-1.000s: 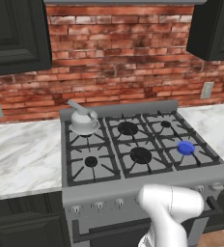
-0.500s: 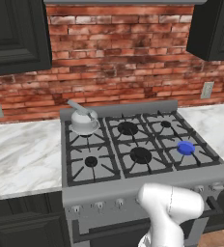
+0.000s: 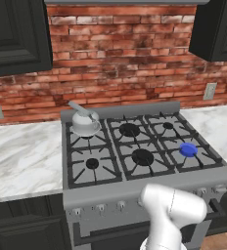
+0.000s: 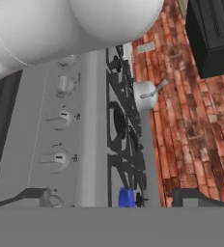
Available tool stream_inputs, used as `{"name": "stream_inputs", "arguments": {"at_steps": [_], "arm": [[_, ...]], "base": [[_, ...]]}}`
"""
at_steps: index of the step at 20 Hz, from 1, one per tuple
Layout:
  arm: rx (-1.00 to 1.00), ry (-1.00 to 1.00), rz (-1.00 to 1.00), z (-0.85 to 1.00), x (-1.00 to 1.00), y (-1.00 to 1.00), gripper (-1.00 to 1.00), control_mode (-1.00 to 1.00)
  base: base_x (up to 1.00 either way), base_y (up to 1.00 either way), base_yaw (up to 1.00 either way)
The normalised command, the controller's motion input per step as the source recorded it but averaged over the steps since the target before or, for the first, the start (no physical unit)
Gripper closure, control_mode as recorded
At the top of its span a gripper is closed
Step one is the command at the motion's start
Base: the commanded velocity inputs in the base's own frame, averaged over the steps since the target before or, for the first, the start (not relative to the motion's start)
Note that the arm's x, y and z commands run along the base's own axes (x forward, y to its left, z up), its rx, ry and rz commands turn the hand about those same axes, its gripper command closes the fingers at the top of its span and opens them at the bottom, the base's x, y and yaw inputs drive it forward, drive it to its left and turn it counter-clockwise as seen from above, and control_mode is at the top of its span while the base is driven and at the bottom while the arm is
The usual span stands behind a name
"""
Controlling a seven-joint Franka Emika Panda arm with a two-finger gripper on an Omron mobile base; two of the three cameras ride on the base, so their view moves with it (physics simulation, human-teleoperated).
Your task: Turn off the front right burner of the stove.
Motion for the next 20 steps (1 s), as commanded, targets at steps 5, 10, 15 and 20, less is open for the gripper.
{"name": "stream_inputs", "arguments": {"at_steps": [5,10,15,20], "arm": [[0.00,-0.07,0.00,-0.31,0.28,-0.19,-1.00,-1.00],[0.00,-0.04,-0.01,-0.30,0.36,-0.22,-1.00,-1.00],[0.00,0.00,0.00,-0.23,0.27,-0.38,-1.00,-1.00],[0.00,0.00,0.00,-0.27,0.18,-0.41,-1.00,-1.00]], "base": [[0.00,0.00,0.00],[0.00,0.00,0.00],[0.00,0.00,0.00],[0.00,0.00,0.00]]}}
